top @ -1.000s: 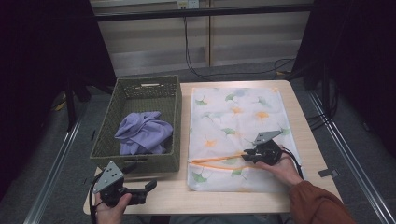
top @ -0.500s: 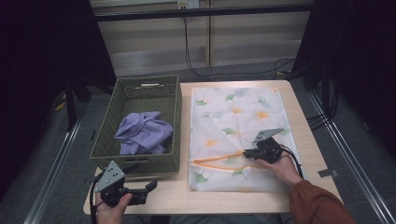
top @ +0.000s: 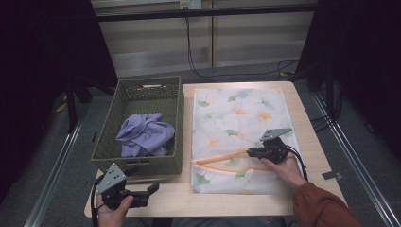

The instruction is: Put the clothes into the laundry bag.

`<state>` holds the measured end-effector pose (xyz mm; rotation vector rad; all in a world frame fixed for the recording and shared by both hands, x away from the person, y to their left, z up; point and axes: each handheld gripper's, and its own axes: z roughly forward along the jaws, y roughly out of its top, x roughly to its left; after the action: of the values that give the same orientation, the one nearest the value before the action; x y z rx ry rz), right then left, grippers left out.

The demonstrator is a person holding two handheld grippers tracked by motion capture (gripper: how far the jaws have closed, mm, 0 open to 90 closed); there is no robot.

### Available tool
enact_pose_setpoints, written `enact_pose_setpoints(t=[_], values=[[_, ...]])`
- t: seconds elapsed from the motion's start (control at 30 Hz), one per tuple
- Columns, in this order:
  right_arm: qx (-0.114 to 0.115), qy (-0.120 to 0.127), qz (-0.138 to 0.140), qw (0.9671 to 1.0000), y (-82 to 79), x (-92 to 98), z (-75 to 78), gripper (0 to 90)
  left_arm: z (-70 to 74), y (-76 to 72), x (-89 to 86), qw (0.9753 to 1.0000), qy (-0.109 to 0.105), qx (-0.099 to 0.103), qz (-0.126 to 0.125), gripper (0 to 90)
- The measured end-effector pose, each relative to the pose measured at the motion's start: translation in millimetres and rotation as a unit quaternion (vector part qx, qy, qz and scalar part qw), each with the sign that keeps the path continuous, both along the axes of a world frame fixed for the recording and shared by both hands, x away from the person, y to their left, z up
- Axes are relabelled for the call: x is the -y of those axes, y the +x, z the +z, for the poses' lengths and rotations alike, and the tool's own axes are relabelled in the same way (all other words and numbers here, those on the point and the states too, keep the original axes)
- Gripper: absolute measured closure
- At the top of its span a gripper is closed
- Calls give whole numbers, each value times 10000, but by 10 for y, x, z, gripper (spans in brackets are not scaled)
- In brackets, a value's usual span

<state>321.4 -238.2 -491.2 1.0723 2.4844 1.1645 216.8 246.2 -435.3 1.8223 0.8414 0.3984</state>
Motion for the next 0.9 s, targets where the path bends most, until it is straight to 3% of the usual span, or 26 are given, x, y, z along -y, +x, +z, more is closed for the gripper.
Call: enact_pose_setpoints(t=[0.4,0.63,0.9], values=[[180,386,-126,9990,8,72,149,884,-14,14,-6,10000,-60,-54,59,63],[300,786,-208,9962,28,133,288,885,-18,22,-1,9999,-56,-61,77,62],[472,925,-255,9943,50,119,396,886,-29,41,17,9998,61,-140,102,62]])
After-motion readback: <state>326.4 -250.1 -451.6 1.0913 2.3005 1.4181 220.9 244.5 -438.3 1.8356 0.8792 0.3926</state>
